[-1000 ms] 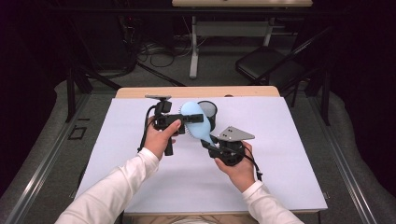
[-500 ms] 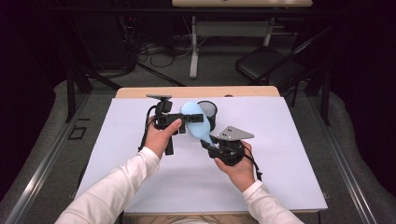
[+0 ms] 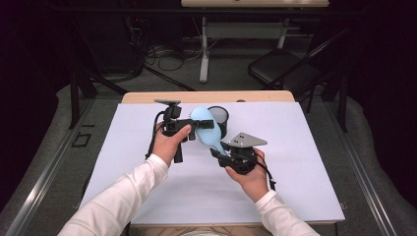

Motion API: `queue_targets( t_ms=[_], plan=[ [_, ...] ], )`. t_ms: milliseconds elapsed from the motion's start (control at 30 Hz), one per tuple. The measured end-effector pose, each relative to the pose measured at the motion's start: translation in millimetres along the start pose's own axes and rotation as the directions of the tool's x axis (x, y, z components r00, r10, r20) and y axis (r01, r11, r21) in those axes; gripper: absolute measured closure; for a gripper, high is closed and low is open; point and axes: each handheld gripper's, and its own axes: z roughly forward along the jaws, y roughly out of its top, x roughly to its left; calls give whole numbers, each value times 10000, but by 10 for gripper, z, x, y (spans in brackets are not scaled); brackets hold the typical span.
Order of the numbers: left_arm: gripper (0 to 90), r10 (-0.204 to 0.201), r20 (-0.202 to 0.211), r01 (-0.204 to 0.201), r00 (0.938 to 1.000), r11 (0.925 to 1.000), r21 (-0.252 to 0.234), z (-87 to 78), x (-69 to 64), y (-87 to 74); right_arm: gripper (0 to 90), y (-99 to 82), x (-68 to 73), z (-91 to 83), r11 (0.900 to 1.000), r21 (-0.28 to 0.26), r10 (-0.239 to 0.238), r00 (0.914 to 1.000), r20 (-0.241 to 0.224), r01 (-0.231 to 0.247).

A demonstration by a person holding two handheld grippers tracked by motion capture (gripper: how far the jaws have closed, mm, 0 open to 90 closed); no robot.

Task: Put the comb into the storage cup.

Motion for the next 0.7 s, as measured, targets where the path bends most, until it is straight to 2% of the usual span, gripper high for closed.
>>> queue_targets(
  t_ms=[267, 467, 600, 700],
  plan=[
    [480, -51, -89, 51, 9999, 10000, -84, -8, 15, 10, 499, 1, -8, 18, 9999, 50, 96, 9999, -57, -96],
    [480, -24, -189, 22, 9998, 9999, -98, -16, 33, 21, 399, 6, -27, 29, 9999, 56, 86, 9999, 90, -86],
    [480, -26, -255, 22, 9997, 9999, -145, -26, 48, 32, 374, 9, -36, 34, 9997, 64, 234, 9997, 82, -234],
    [480, -131, -292, 125, 9995, 9997, -200, -38, 49, 38, 355, 14, -33, 39, 9998, 121, 175, 9998, 129, -176]
  ],
)
